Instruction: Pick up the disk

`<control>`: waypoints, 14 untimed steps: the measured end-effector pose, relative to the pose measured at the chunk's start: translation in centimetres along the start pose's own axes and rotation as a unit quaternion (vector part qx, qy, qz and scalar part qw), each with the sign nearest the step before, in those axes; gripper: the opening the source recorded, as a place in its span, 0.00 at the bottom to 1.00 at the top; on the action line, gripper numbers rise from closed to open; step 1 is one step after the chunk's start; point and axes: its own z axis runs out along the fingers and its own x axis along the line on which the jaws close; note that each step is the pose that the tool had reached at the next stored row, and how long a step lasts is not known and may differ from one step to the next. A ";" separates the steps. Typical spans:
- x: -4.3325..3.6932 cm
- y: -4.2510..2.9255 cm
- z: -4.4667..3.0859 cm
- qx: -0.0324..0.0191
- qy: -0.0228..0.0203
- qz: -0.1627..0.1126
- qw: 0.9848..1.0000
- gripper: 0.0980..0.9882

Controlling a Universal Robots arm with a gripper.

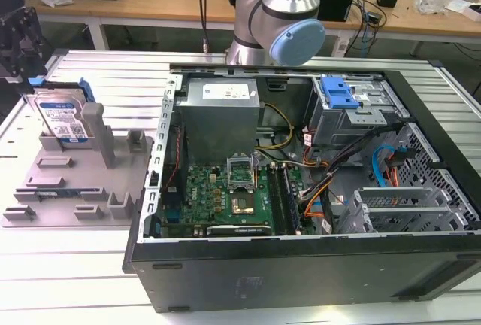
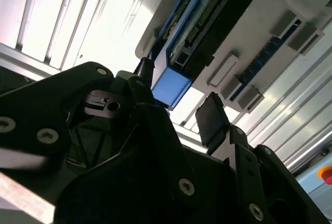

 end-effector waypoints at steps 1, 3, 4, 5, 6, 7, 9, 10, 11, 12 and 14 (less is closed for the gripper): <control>-0.01 0.00 0.09 0.000 0.000 0.000 1.000 0.57; -0.01 0.00 0.22 0.000 0.000 0.000 1.000 0.57; -0.01 0.00 0.29 0.000 0.000 0.000 1.000 0.57; -0.02 0.00 0.35 0.000 0.000 -0.001 1.000 0.57; -0.02 0.00 0.44 0.000 0.000 -0.001 1.000 0.57; -0.02 0.00 0.50 0.000 0.000 -0.001 1.000 0.57; -0.03 -0.01 0.67 0.000 0.000 -0.001 1.000 0.57; -0.04 -0.01 0.81 0.000 0.000 -0.001 1.000 0.57; -0.04 -0.01 0.89 0.000 0.000 -0.001 1.000 0.57; -0.05 -0.01 0.99 0.000 0.000 -0.001 1.000 0.57; -0.06 -0.01 1.38 0.000 0.000 -0.002 1.000 0.57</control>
